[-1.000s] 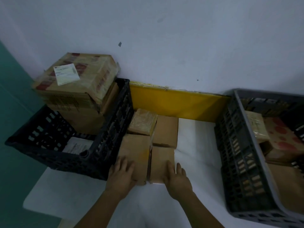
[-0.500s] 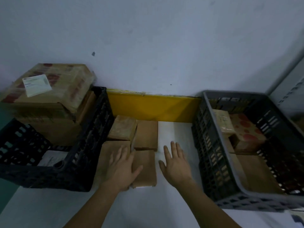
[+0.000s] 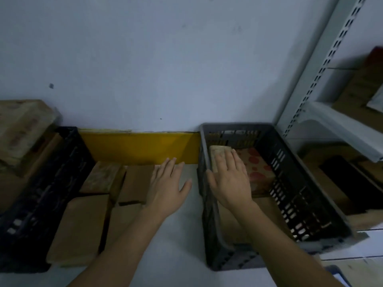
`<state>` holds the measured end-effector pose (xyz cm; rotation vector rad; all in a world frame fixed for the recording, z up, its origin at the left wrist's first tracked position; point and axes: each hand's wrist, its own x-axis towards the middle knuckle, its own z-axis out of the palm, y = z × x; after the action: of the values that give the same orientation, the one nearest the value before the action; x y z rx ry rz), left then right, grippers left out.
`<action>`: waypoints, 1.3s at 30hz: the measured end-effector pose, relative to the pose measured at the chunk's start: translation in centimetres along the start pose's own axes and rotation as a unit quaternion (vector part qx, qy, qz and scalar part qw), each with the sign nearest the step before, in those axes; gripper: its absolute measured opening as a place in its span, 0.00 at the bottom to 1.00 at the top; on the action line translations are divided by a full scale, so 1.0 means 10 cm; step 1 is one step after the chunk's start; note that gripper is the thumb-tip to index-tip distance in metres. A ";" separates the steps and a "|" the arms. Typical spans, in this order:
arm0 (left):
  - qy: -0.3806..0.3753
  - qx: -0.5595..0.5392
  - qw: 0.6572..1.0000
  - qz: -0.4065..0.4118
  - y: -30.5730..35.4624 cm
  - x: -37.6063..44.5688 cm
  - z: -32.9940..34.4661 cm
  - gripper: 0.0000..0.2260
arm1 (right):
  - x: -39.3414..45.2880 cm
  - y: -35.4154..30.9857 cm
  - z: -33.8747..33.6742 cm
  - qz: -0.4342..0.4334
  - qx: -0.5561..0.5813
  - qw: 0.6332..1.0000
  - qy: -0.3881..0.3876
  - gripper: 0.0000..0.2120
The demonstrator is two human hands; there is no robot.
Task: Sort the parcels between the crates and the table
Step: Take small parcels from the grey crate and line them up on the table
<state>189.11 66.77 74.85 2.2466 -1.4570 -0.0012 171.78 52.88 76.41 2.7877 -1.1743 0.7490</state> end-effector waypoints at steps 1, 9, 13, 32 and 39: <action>0.006 -0.002 1.000 0.003 0.18 0.07 0.06 0.31 | 0.03 0.24 -0.02 0.009 -0.011 1.000 -0.016 0.33; -0.029 0.024 0.999 -0.011 1.05 0.47 0.45 0.33 | 0.06 1.61 0.23 0.103 -0.067 0.976 -0.179 0.38; -0.067 0.058 0.996 -0.022 1.31 0.58 0.61 0.32 | 0.03 1.96 0.41 0.120 -0.071 0.966 -0.217 0.40; -0.080 0.037 0.992 -0.091 0.94 0.80 0.83 0.32 | 0.63 1.44 1.40 0.032 0.055 0.931 -0.359 0.45; -0.089 0.025 0.992 -0.090 0.96 0.84 0.80 0.31 | 0.58 1.55 1.45 -0.027 -0.008 0.948 -0.318 0.45</action>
<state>182.55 53.34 73.38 2.4656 -1.3496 -0.2302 170.83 34.93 63.65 3.1253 -1.1348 -0.2021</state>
